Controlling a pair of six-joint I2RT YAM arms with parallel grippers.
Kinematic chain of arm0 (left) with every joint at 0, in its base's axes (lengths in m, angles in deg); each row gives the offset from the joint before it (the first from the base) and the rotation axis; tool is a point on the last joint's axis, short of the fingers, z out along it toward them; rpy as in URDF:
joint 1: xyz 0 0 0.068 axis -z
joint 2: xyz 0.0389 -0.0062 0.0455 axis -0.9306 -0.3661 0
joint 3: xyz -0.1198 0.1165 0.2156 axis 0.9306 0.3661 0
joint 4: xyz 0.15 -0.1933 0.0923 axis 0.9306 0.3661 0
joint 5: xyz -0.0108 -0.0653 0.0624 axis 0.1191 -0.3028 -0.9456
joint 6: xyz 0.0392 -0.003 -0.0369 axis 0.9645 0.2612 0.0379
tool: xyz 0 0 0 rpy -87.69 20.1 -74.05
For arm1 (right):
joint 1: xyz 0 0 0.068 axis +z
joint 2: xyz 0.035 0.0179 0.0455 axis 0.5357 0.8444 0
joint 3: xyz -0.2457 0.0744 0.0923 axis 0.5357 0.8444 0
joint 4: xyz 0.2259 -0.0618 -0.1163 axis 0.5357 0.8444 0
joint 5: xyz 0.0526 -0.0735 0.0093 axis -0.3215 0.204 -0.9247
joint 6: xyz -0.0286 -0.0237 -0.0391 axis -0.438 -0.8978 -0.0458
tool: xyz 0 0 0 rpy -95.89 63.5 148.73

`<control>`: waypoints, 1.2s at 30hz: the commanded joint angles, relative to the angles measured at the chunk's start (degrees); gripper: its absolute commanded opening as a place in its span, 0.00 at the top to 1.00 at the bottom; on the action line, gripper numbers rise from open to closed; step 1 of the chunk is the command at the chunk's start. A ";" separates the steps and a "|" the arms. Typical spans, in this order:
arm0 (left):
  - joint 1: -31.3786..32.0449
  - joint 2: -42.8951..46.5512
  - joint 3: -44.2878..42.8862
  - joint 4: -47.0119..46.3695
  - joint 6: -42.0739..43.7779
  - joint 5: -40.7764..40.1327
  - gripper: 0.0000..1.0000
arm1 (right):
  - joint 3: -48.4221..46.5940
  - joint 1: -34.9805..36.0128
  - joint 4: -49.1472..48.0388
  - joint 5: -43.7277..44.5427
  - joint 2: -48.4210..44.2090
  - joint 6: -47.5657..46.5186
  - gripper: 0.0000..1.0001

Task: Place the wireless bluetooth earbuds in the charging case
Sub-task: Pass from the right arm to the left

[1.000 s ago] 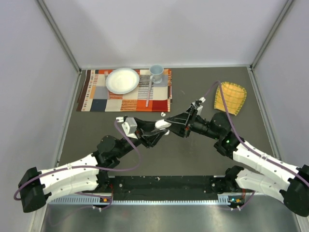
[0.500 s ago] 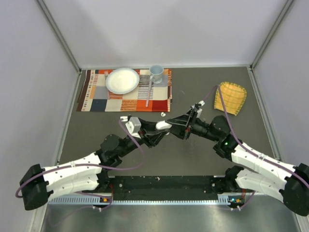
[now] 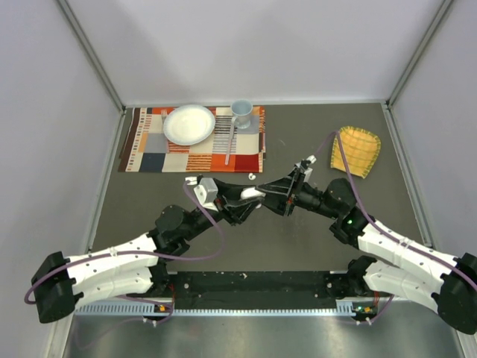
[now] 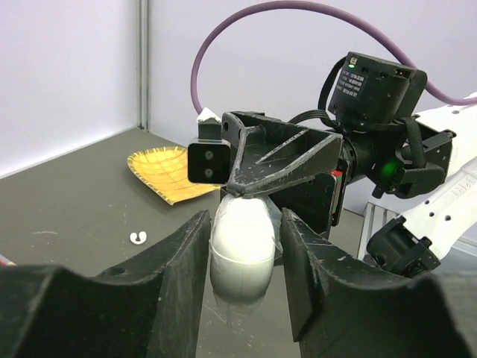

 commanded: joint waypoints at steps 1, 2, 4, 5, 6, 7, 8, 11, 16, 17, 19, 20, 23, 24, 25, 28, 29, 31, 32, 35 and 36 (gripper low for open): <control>0.06 -0.30 -2.80 -2.30 0.85 1.21 0.55 | -2.14 0.15 -1.18 -0.58 -0.30 -0.77 0.82; 0.06 -0.56 -2.80 -2.20 0.85 1.21 0.58 | -2.32 0.15 -1.09 -0.67 -0.39 -0.85 0.82; 0.06 -0.74 -2.63 -2.12 0.67 1.30 0.62 | -2.32 0.15 -1.27 -0.58 -0.30 -0.85 0.82; -0.03 -0.82 -2.63 -2.12 0.59 1.39 0.61 | -2.32 0.15 -1.35 -0.67 -0.30 -0.94 0.82; 0.06 -0.91 -2.54 -2.03 0.50 1.47 0.59 | -2.40 0.15 -1.36 -0.67 -0.30 -0.85 0.82; 0.06 -0.91 -2.54 -2.03 0.50 1.56 0.52 | -2.41 0.15 -1.36 -0.58 -0.30 -0.85 0.82; 0.06 -1.00 -2.45 -1.59 0.41 1.74 0.51 | -2.49 0.15 -1.53 -0.58 -0.30 -0.85 0.82; 0.06 -1.00 -2.45 -0.63 0.41 1.65 0.49 | -2.76 0.06 -1.53 -0.67 -0.21 -1.03 0.82; 0.06 -0.30 -1.58 -0.62 0.41 0.86 0.49 | -2.76 0.15 -1.36 -0.58 -0.21 -1.20 0.82; 0.06 -0.30 -1.57 -0.62 0.58 0.95 0.50 | -2.84 0.15 -1.44 -0.58 -0.12 -1.20 0.82; 0.06 -0.12 -1.31 -0.18 0.67 0.60 0.50 | -2.84 0.15 -1.44 -0.67 -0.12 -1.29 0.81; 0.06 -0.04 -1.22 -0.18 0.76 0.51 0.51 | -2.84 0.15 -1.36 -0.67 -0.12 -1.29 0.81; 0.06 -0.12 -1.05 -0.18 0.76 0.42 0.59 | -2.76 0.15 -1.36 -0.58 -0.21 -1.20 0.81; 0.06 -0.04 -0.96 -0.18 0.76 0.33 0.61 | -2.76 0.15 -1.36 -0.58 -0.12 -1.29 0.81; 0.06 -0.03 -0.96 -0.27 0.76 0.33 0.61 | -2.84 0.15 -1.27 -0.58 -0.21 -1.29 0.81; 0.06 -0.12 -1.05 0.16 0.85 0.24 0.57 | -2.84 0.15 -1.27 -0.67 -0.21 -1.38 0.81; 0.06 -0.12 -0.96 0.52 0.94 0.42 0.54 | -2.84 0.15 -1.18 -0.67 -0.30 -1.38 0.81; 0.06 -0.04 -1.05 1.05 0.85 0.59 0.50 | -2.84 0.06 -1.18 -0.76 -0.30 -1.29 0.81; 0.06 0.05 -0.87 1.05 0.68 0.60 0.50 | -2.84 0.15 -1.09 -0.67 -0.30 -1.38 0.81; 0.06 0.58 -0.17 1.31 0.67 0.51 0.49 | -2.84 0.15 -1.09 -0.58 -0.39 -1.38 0.81; 0.06 1.02 0.09 1.31 0.67 0.33 0.49 | -2.84 0.15 -1.00 -0.58 -0.30 -1.38 0.81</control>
